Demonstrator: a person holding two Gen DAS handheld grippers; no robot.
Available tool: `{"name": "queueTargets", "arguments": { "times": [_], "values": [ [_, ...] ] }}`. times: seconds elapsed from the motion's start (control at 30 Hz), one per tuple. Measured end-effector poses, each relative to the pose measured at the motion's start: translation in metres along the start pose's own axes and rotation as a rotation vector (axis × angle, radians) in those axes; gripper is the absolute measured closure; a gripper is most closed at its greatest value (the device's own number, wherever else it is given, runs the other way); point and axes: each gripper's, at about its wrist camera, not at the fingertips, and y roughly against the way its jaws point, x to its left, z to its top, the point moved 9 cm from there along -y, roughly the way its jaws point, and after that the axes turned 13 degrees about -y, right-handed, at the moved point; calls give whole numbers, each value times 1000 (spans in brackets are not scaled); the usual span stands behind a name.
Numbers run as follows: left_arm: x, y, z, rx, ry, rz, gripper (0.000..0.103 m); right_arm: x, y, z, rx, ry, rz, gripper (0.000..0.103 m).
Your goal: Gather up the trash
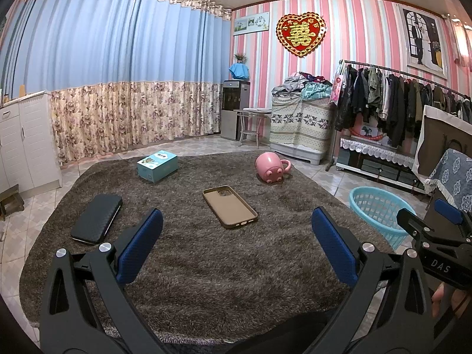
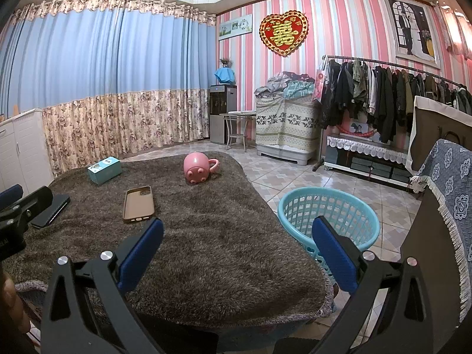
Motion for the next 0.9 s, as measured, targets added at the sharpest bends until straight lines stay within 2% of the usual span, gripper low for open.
{"name": "queueTargets", "arguments": {
  "times": [0.9],
  "values": [
    [-5, 1, 2, -5, 1, 3, 5, 3, 2, -1, -8, -2, 2, 4]
  ]
}}
